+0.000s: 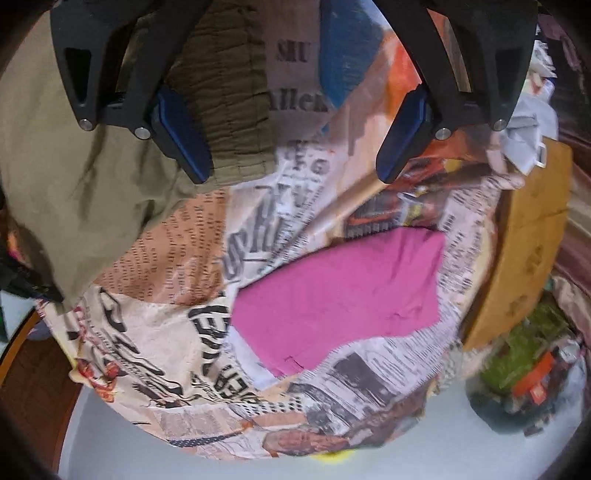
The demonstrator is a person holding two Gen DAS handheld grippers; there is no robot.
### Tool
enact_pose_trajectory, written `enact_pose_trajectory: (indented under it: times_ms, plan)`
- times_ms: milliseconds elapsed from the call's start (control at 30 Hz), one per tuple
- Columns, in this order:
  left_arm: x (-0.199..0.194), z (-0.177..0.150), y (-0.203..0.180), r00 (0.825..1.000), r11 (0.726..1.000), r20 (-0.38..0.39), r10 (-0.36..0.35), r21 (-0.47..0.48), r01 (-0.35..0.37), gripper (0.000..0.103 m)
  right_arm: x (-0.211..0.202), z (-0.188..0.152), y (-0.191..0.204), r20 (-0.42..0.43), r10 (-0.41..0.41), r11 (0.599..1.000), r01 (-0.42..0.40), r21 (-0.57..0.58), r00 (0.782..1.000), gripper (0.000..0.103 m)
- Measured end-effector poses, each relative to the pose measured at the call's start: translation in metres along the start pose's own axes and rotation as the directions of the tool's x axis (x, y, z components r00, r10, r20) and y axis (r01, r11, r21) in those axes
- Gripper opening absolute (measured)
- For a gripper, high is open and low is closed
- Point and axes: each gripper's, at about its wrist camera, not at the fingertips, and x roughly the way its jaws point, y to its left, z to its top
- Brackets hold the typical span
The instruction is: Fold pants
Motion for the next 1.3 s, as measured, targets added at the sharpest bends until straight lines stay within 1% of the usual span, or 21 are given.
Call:
enact_pose_trajectory:
  times_ms: [67, 133, 200, 300, 367, 400, 433, 467, 500, 533, 567, 600, 633, 667, 733, 833, 933, 1000, 1100, 1167, 1300]
  plan:
    - [0.002, -0.004, 0.0, 0.997, 0.997, 0.019, 0.079, 0.018, -0.08, 0.091, -0.001, 0.0, 0.003, 0.009, -0.049, 0.998, 0.05, -0.033, 0.999, 0.006]
    - [0.006, -0.007, 0.005, 0.998, 0.998, 0.004, 0.065, -0.005, -0.065, 0.09, 0.0, 0.0, 0.003, 0.015, -0.095, 0.994, 0.096, -0.044, 0.995, 0.006]
    - [0.007, -0.008, 0.013, 0.999, 0.998, -0.013, 0.044, -0.033, -0.044, 0.088, 0.003, 0.002, 0.001, 0.001, -0.094, 0.995, 0.094, -0.022, 0.996, 0.006]
    - [0.003, -0.006, 0.014, 0.998, 0.998, -0.011, 0.066, -0.015, -0.066, 0.087, 0.0, 0.007, 0.0, -0.027, -0.111, 0.994, 0.11, -0.01, 0.993, 0.008]
    - [-0.005, -0.006, 0.013, 0.997, 0.997, 0.003, 0.072, 0.007, -0.072, 0.087, -0.003, 0.011, 0.001, -0.044, -0.117, 0.993, 0.117, -0.002, 0.992, 0.017]
    - [-0.01, -0.005, 0.012, 0.997, 0.997, 0.013, 0.07, 0.015, -0.07, 0.087, -0.008, 0.013, 0.0, -0.053, -0.114, 0.993, 0.114, 0.005, 0.992, 0.019]
    - [-0.015, -0.004, 0.011, 0.998, 0.998, 0.023, 0.064, 0.019, -0.064, 0.087, -0.014, 0.015, 0.001, -0.053, -0.094, 0.995, 0.095, 0.013, 0.994, 0.024]
    - [-0.021, -0.003, 0.01, 0.998, 0.998, 0.037, 0.053, 0.018, -0.053, 0.087, -0.02, 0.015, 0.001, -0.049, -0.07, 0.997, 0.071, 0.021, 0.996, 0.032]
    - [-0.027, -0.001, 0.009, 0.998, 0.999, 0.046, 0.041, 0.016, -0.041, 0.087, -0.03, 0.016, 0.004, -0.038, -0.038, 0.999, 0.039, 0.031, 0.999, 0.037]
    - [-0.031, 0.002, 0.007, 0.998, 1.0, 0.053, 0.027, 0.014, -0.028, 0.087, -0.038, 0.017, 0.006, -0.025, -0.017, 0.999, 0.018, 0.035, 1.0, 0.047]
    - [-0.036, 0.004, 0.006, 0.998, 1.0, 0.06, 0.012, 0.013, -0.013, 0.087, -0.047, 0.018, 0.01, -0.011, 0.002, 0.999, -0.002, 0.035, 1.0, 0.052]
    - [-0.041, 0.007, 0.003, 0.998, 1.0, 0.068, -0.002, 0.013, 0.001, 0.087, -0.057, 0.019, 0.015, 0.005, 0.024, 0.999, -0.024, 0.031, 1.0, 0.054]
    - [-0.045, 0.01, 0.001, 0.997, 1.0, 0.074, -0.013, 0.016, 0.012, 0.088, -0.066, 0.021, 0.021, 0.016, 0.053, 0.998, -0.053, 0.028, 0.998, 0.059]
    - [-0.048, 0.014, -0.003, 0.997, 1.0, 0.08, -0.02, 0.019, 0.018, 0.088, -0.074, 0.022, 0.027, 0.023, 0.084, 0.996, -0.085, 0.03, 0.996, 0.069]
    - [-0.055, 0.021, -0.01, 0.995, 0.999, 0.097, -0.027, 0.034, 0.024, 0.09, -0.084, 0.024, 0.041, 0.032, 0.135, 0.99, -0.136, 0.028, 0.99, 0.084]
    - [-0.061, 0.028, -0.022, 0.993, 0.998, 0.115, -0.035, 0.065, 0.028, 0.095, -0.093, 0.025, 0.066, 0.038, 0.217, 0.976, -0.217, -0.003, 0.975, 0.085]
    - [-0.059, 0.033, -0.036, 0.992, 0.993, 0.102, -0.079, 0.099, 0.069, 0.097, -0.088, 0.026, 0.09, 0.0, 0.28, 0.96, -0.28, -0.007, 0.96, 0.086]
    - [-0.052, 0.033, -0.043, 0.992, 0.988, 0.069, -0.11, 0.113, 0.102, 0.097, -0.077, 0.025, 0.106, -0.048, 0.315, 0.949, -0.315, -0.008, 0.948, 0.086]
    - [-0.029, 0.027, -0.057, 0.993, 0.98, -0.029, -0.116, 0.16, 0.119, 0.097, -0.057, 0.02, 0.124, -0.124, 0.332, 0.941, -0.338, -0.024, 0.935, 0.086]
    - [-0.02, 0.021, -0.061, 0.994, 0.98, -0.05, -0.096, 0.172, 0.103, 0.097, -0.048, 0.012, 0.133, -0.169, 0.333, 0.939, -0.342, -0.031, 0.928, 0.086]
    - [-0.012, 0.009, -0.058, 0.991, 0.98, -0.08, -0.107, 0.16, 0.119, 0.097, -0.037, -0.011, 0.143, -0.238, 0.343, 0.932, -0.362, -0.036, 0.908, 0.086]
